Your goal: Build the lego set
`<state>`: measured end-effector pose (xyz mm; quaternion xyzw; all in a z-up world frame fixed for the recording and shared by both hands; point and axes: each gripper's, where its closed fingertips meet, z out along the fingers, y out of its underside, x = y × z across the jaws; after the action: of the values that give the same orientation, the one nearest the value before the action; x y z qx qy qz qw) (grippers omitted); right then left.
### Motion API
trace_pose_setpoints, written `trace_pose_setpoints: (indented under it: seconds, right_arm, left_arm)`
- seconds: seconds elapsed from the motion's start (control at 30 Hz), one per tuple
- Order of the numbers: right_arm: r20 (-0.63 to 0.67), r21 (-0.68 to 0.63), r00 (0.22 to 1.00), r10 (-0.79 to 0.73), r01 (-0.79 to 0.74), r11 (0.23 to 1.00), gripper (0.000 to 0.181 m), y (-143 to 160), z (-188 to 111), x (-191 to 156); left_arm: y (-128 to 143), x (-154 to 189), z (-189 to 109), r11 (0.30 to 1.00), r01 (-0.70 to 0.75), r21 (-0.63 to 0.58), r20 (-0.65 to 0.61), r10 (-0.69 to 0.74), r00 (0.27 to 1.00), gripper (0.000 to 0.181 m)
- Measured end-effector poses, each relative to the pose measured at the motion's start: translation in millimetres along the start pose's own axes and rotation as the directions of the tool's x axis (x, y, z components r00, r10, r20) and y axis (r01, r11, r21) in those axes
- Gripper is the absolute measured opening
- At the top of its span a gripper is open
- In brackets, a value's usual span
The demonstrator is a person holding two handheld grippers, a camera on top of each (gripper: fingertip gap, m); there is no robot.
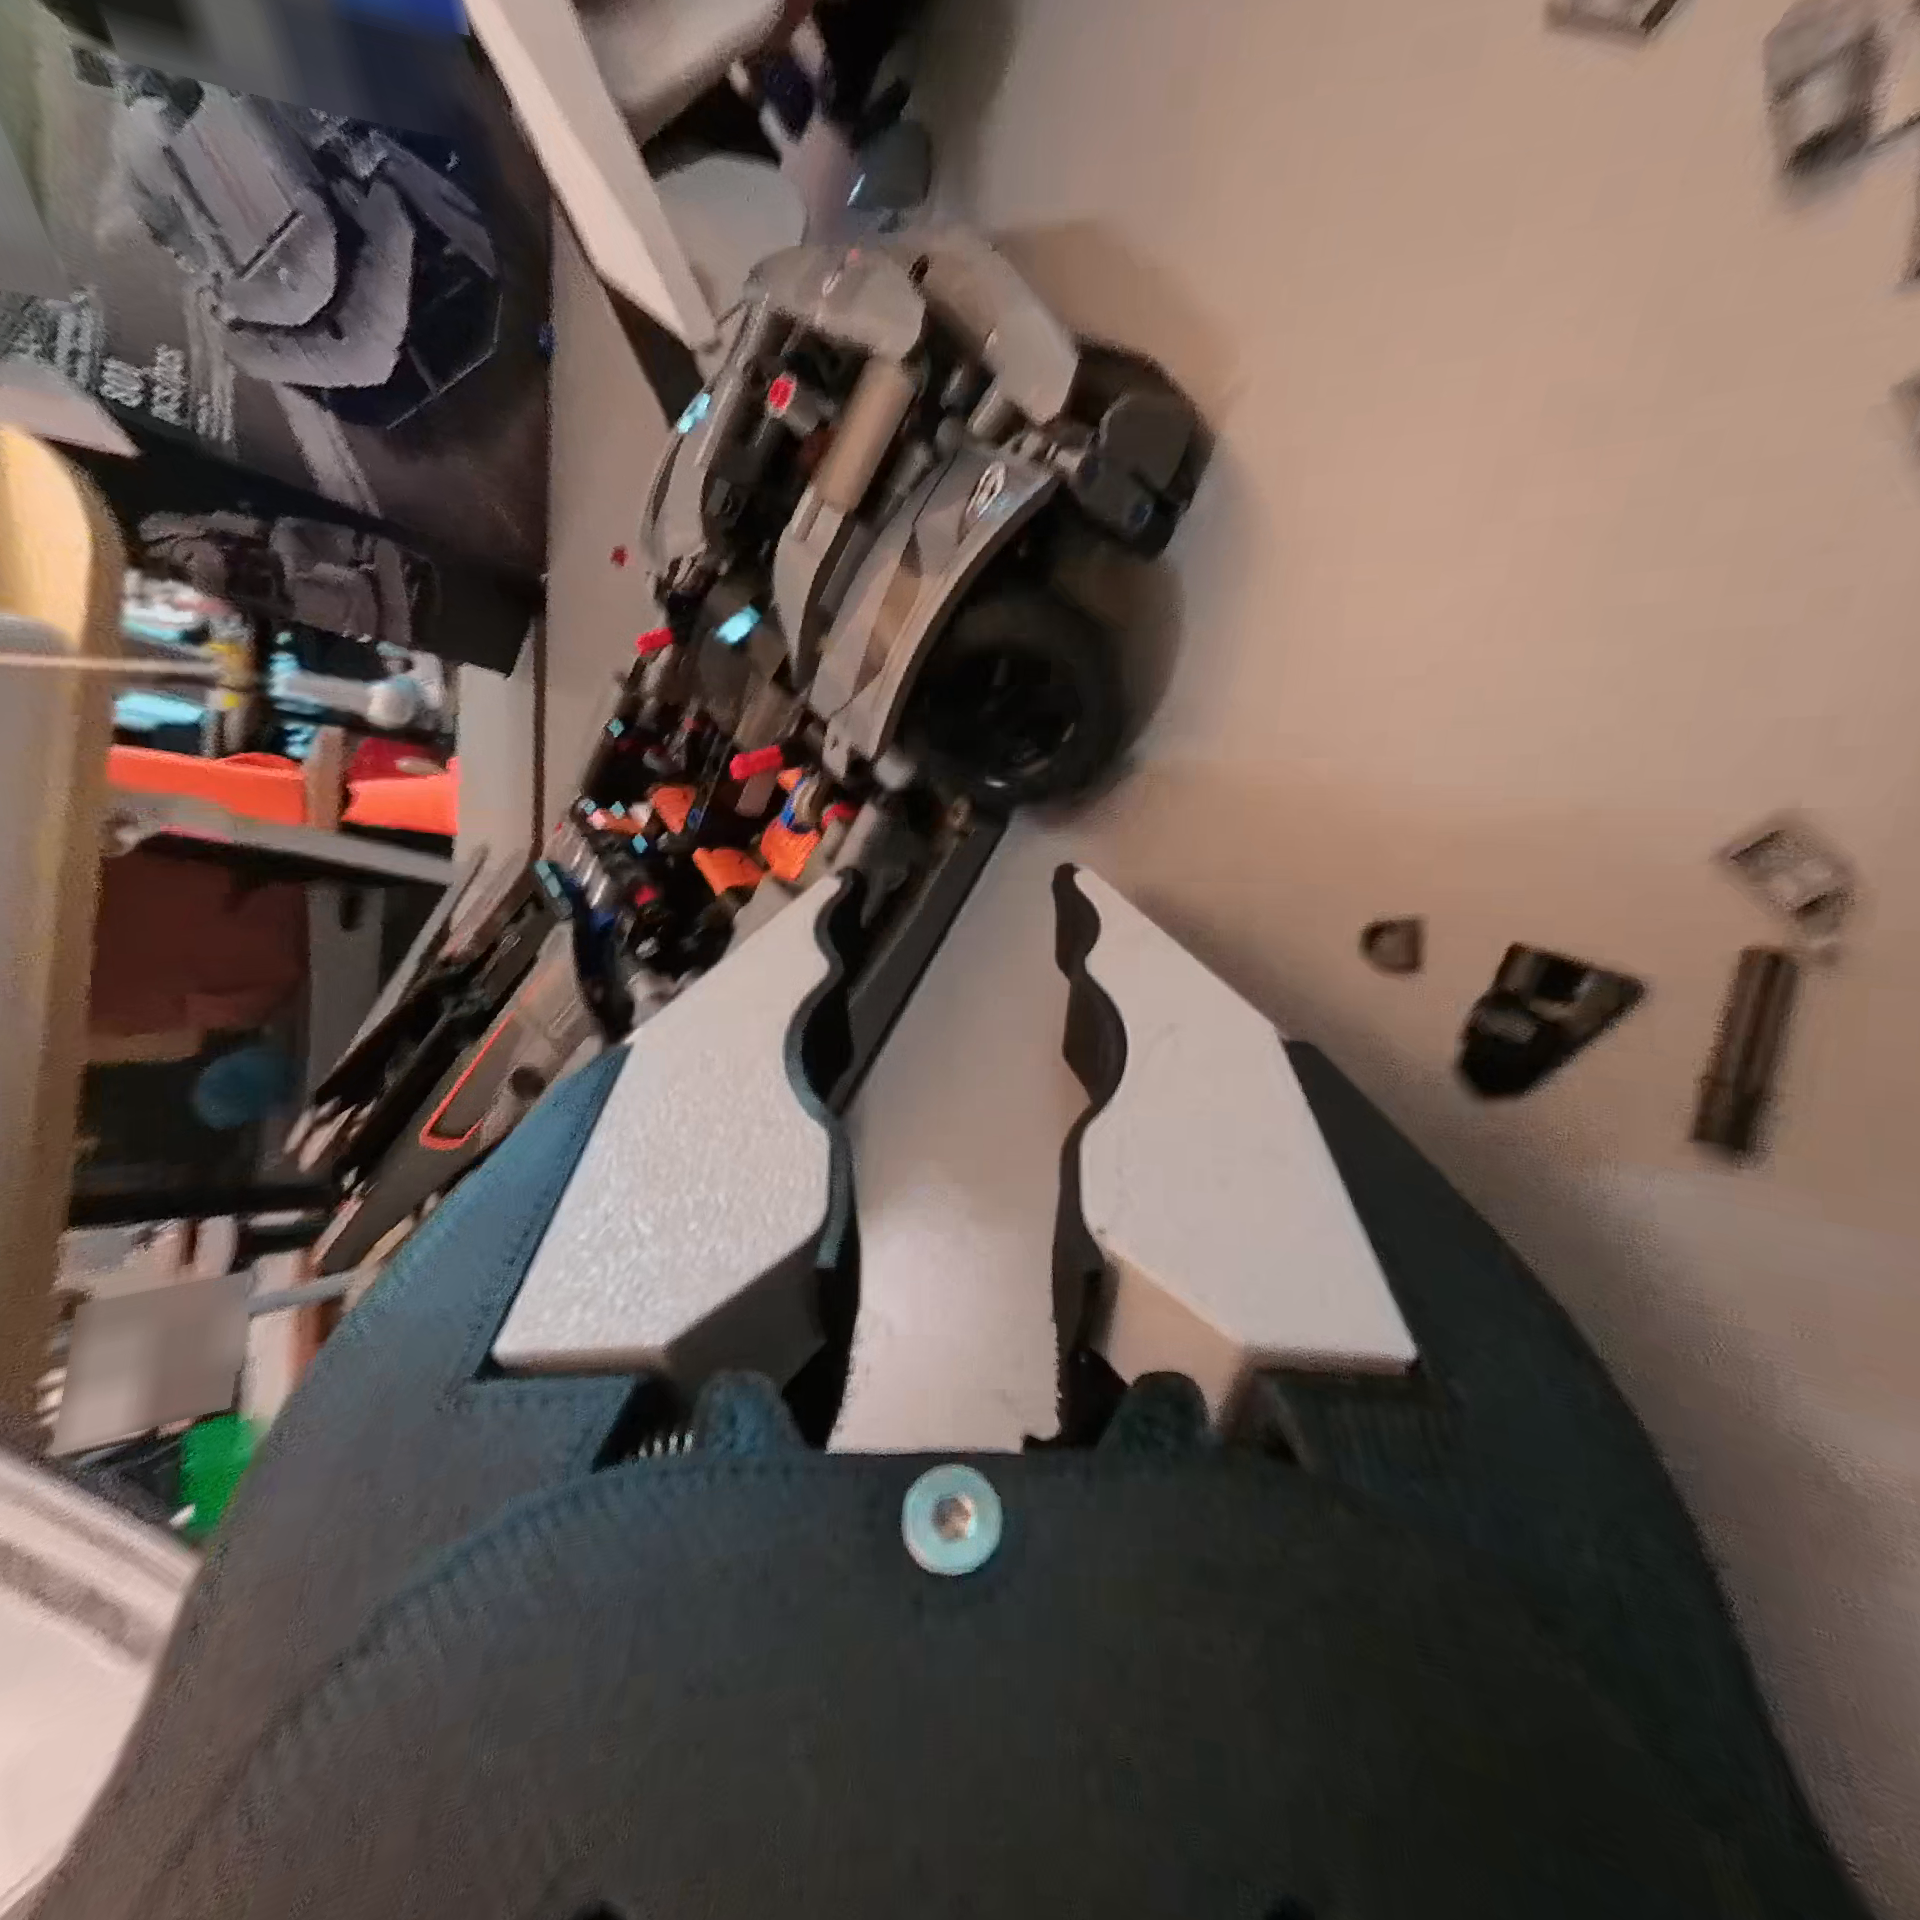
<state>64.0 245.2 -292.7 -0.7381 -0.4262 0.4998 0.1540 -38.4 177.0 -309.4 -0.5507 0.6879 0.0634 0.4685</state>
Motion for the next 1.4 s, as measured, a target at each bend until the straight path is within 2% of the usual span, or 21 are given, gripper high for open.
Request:
trace_pose_setpoints:
  seconds: [0.1, 0.2, 0.33, 0.37, 0.5, 0.63, 0.73, 0.97, 1.4]
  right_arm:
    - [-0.025, -0.011, 1.0, -0.017, 0.017, 1.0, 0.063, -3.8, 4.1, 1.5]
    - [-0.04, -0.02, 0.999, -0.032, 0.031, 0.999, 0.066, -7.8, 10.7, 1.6]
    - [-0.055, -0.009, 0.998, -0.026, 0.026, 1.0, 0.071, -16.2, 15.2, 6.1]
    - [-0.055, -0.006, 0.998, -0.024, 0.024, 1.0, 0.071, -18.6, 16.5, 7.3]
    - [-0.02, -0.032, 0.999, -0.028, 0.027, 0.999, 0.065, -23.0, 25.3, 4.9]
    - [-0.022, -0.07, 0.999, -0.032, 0.03, 0.997, 0.067, -22.9, 32.2, 6.9]
    - [-0.025, -0.085, 0.998, -0.051, 0.049, 0.995, 0.067, -21.9, 32.2, 6.3]
    - [-0.016, -0.1, 0.997, -0.074, 0.073, 0.992, 0.068, -16.7, 29.1, 3.7]
    - [-0.01, -0.121, 0.993, -0.118, 0.116, 0.986, 0.068, -7.0, 24.8, -2.4]
  left_arm:
    - [18.0, -16.1, 0.3, 0.995, -0.073, -0.062, 0.112, 0.079, 0.991, 0.041]
    - [15.6, -26.9, 3.6, 0.988, -0.135, -0.074, 0.204, 0.147, 0.968, 0.05]
    - [19.5, -30.9, 16.9, 0.968, -0.216, -0.132, 0.246, 0.243, 0.938, 0.058]
    - [22.3, -33.3, 19.2, 0.964, -0.219, -0.147, 0.258, 0.251, 0.933, 0.055]
    - [22.0, -32.1, 22.2, 0.963, -0.225, -0.146, 0.25, 0.256, 0.934, 0.05]
    - [20.7, -31.5, 23.7, 0.956, -0.243, -0.163, 0.244, 0.278, 0.929, 0.048]
    - [19.7, -33.0, 24.4, 0.962, -0.207, -0.178, 0.226, 0.245, 0.943, 0.052]
    - [9.9, -25.6, 26.6, 0.962, -0.204, -0.181, 0.206, 0.24, 0.949, 0.047]
    - [-12.4, -9.9, 29.7, 0.945, -0.245, -0.218, 0.146, 0.28, 0.949, 0.041]
